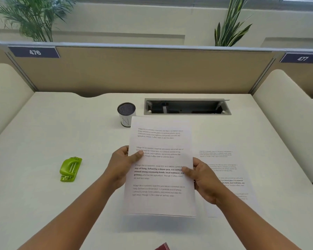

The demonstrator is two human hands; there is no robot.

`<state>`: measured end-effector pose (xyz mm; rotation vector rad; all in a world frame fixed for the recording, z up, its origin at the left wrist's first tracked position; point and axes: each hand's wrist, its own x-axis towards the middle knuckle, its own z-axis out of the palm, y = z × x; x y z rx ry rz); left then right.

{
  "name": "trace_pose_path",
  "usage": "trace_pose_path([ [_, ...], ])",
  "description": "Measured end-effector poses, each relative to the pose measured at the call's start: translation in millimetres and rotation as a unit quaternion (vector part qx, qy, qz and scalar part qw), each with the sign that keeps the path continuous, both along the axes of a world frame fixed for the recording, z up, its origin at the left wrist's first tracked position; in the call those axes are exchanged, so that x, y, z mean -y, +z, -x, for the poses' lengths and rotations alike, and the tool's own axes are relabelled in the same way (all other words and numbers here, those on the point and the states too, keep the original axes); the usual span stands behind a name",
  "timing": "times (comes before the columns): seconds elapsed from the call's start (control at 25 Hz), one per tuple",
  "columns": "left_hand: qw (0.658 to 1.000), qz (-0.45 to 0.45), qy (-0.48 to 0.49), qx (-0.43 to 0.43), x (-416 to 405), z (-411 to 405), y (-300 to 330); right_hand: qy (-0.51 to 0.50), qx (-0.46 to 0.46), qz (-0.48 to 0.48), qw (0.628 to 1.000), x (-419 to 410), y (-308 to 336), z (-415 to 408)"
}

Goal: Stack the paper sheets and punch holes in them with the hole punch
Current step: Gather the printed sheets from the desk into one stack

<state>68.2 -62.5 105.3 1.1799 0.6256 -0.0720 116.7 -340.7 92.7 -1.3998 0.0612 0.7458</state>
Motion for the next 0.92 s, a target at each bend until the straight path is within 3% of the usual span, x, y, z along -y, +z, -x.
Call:
trace_pose_path([
  [0.16,0.995,0.031,-0.094,-0.029,3,5,-15,-0.018,0.004,-0.006,1.000,6,-1,0],
  [0.32,0.993,-0.061,-0.097,-0.023,12,6,-32,-0.049,0.051,0.145,0.987,30,-14,-14],
  [0.48,0.985,-0.120,-0.116,-0.042,21,11,-51,-0.136,0.110,0.392,0.903,75,-39,-23],
  [0.68,0.980,-0.141,-0.133,-0.051,28,5,-62,-0.113,0.065,0.628,0.767,140,-49,-31],
  [0.92,0.981,-0.136,-0.130,-0.053,35,5,-59,-0.110,0.001,0.619,0.777,165,-56,-21],
])
